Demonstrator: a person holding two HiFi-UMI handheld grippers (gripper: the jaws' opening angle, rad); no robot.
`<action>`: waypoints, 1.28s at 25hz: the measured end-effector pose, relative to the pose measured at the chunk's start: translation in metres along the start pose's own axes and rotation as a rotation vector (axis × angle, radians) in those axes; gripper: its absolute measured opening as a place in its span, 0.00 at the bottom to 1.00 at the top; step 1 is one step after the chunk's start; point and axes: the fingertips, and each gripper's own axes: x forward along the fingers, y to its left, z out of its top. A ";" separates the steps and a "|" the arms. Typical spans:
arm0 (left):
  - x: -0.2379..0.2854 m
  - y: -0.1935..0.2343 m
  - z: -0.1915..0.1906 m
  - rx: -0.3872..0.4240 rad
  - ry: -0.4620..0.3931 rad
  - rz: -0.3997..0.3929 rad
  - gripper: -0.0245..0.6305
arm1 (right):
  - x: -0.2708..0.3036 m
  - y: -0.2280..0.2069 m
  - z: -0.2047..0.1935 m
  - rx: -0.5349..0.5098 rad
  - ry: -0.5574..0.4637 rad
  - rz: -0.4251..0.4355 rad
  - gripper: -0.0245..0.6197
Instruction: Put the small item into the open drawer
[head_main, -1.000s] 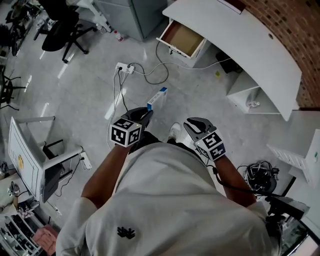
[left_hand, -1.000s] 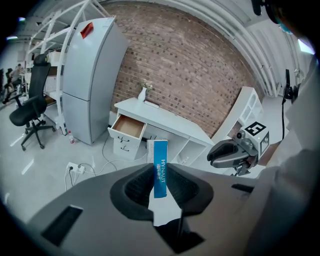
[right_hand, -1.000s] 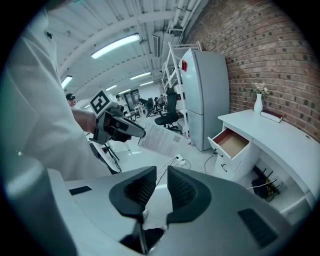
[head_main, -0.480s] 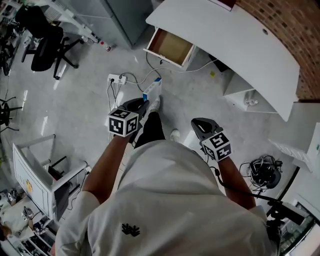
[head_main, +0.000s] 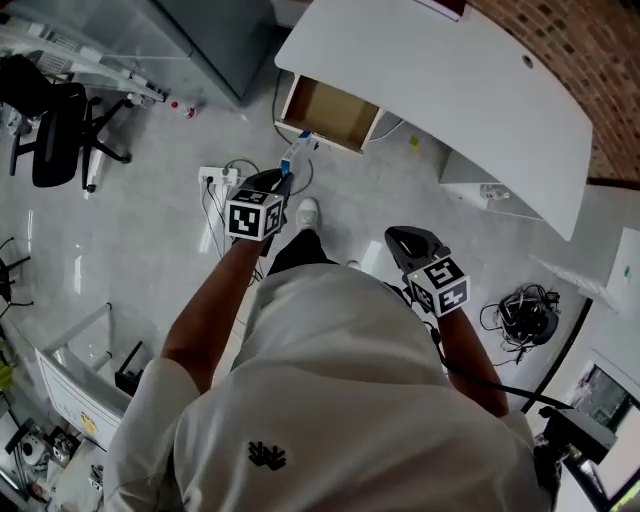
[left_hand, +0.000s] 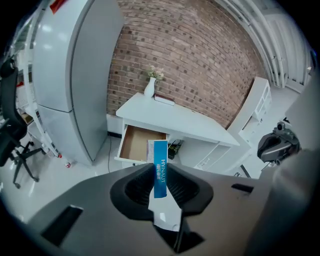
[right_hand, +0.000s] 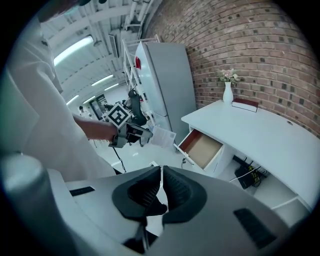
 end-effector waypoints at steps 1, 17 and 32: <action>0.011 0.013 0.005 0.004 0.012 0.001 0.17 | 0.009 -0.001 0.010 0.015 -0.001 -0.006 0.10; 0.158 0.107 0.037 0.007 0.142 0.065 0.17 | 0.077 -0.070 0.063 0.062 0.032 0.006 0.10; 0.275 0.141 0.046 0.045 0.259 0.130 0.17 | 0.087 -0.163 0.051 0.144 0.104 0.012 0.10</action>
